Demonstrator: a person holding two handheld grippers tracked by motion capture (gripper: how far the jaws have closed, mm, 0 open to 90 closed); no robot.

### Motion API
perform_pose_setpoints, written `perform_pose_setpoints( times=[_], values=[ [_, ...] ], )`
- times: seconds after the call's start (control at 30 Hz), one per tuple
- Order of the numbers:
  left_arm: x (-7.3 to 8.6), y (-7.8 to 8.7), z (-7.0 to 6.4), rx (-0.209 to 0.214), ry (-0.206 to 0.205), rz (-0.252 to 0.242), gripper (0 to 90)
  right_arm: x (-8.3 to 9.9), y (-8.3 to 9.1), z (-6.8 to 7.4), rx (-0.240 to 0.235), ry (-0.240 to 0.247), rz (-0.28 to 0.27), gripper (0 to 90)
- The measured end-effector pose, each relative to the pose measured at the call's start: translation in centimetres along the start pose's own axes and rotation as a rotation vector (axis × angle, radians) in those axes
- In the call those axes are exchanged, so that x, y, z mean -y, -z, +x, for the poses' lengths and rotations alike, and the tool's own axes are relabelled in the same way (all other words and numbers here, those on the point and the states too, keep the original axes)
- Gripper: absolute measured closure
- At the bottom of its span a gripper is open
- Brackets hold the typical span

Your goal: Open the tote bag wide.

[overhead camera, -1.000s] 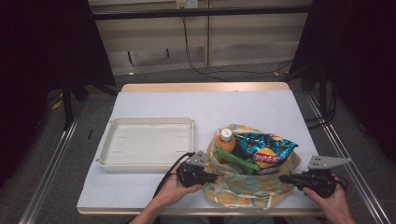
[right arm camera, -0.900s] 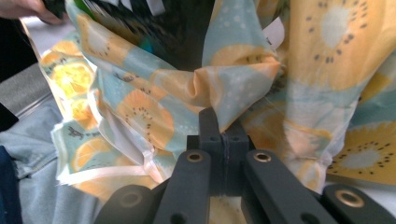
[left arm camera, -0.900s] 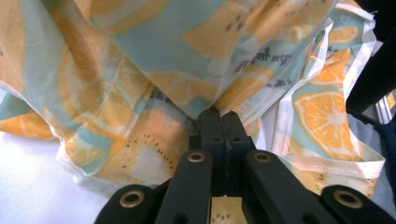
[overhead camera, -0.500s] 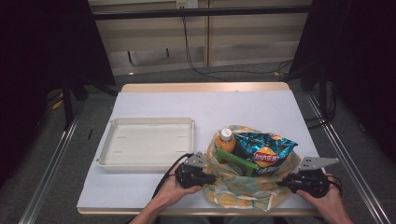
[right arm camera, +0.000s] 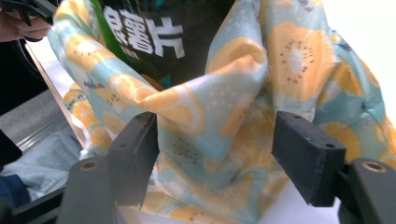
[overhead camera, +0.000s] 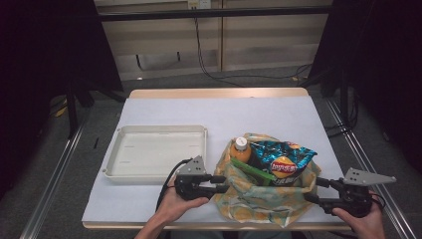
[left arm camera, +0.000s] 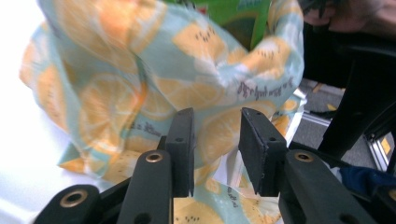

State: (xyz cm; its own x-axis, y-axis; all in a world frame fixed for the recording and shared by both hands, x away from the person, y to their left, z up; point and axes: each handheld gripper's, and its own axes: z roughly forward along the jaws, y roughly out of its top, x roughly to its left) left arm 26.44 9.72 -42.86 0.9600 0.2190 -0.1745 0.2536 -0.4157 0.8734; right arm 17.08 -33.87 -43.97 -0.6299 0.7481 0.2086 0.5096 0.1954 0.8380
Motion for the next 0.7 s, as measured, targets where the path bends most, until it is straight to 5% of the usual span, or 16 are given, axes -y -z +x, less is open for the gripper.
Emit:
perform_pose_setpoints(
  times=[0.23,0.37,0.53,0.7],
  values=[
    [-1.3,1.6,0.5,-0.018,0.007,-0.102,63.4,-0.1,1.4,0.3,0.024,-0.010,-0.056,27.6],
    [-2.3,0.9,0.7,-0.028,-0.004,-0.106,52.0,-0.3,1.5,0.2,0.024,-0.012,-0.070,27.6],
    [-3.2,0.1,1.5,-0.103,-0.021,-0.115,40.4,-1.1,1.4,0.3,0.014,0.002,-0.079,26.6],
    [-3.3,-1.0,2.4,-0.047,0.008,-0.111,40.4,-1.8,1.8,0.4,0.012,0.005,-0.104,26.1]
  ],
)
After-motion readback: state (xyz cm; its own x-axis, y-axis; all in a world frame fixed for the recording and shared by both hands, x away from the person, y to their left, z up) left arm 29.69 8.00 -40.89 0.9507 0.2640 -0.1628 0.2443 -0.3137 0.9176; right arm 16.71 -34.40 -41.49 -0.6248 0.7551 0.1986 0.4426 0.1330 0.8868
